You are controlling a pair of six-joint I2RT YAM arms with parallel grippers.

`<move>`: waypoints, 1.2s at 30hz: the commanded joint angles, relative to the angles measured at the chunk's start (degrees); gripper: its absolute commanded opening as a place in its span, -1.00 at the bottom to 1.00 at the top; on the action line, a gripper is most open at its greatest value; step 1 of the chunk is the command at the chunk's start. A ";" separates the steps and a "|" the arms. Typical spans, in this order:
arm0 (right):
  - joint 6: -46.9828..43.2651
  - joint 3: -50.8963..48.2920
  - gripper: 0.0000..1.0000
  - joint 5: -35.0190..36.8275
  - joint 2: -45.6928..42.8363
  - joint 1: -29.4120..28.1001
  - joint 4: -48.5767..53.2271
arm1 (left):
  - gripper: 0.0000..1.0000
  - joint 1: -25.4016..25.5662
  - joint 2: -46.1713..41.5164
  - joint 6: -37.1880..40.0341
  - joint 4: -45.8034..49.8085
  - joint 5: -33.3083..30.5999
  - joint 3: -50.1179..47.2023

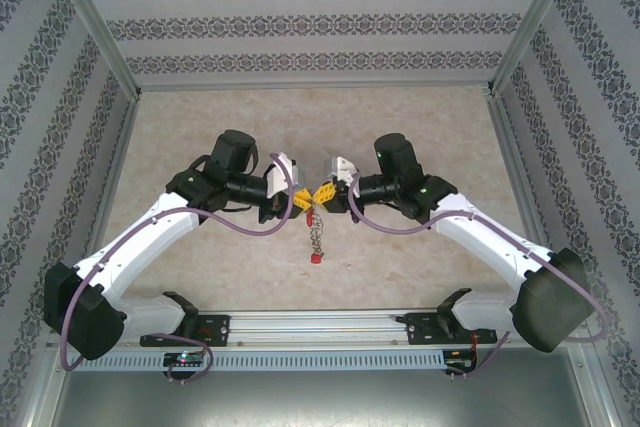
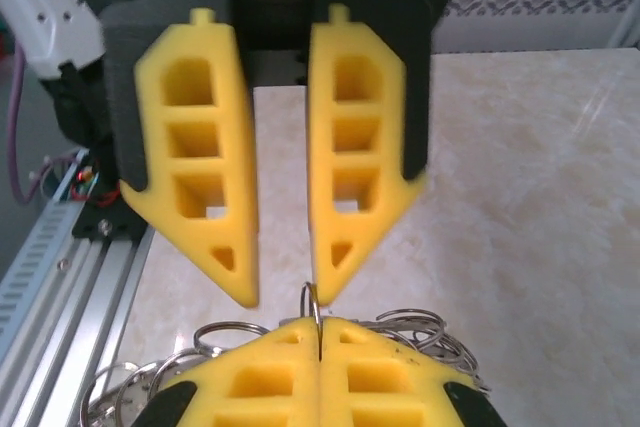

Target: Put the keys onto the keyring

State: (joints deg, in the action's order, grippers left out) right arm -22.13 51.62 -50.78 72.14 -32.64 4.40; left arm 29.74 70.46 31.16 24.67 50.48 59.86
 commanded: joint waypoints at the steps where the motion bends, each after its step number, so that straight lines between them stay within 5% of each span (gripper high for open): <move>1: 11.93 -2.79 -1.00 -2.16 -1.99 1.91 -20.13 | -0.49 -0.62 -2.32 -3.12 -7.58 2.84 -1.49; 17: 24.11 -11.44 -1.00 -0.98 -4.03 4.30 -45.94 | -0.59 -0.91 0.29 -6.25 -14.27 1.54 -0.48; 28: 24.71 -13.17 -1.00 3.75 -0.77 0.27 -54.43 | -0.66 -0.91 0.95 -9.63 -18.04 4.33 -0.91; 33: 25.64 -14.41 -1.00 5.81 0.94 -1.81 -58.65 | -1.00 -0.90 0.64 -11.11 -19.14 3.46 -0.74; 36: 24.59 -15.09 -1.00 4.68 0.19 -1.28 -57.14 | -1.00 -0.90 0.30 -8.98 -16.01 3.48 0.04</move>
State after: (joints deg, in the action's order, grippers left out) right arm 2.28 36.75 -45.74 72.44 -32.42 -47.90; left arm 27.66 70.81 21.32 9.15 50.72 58.74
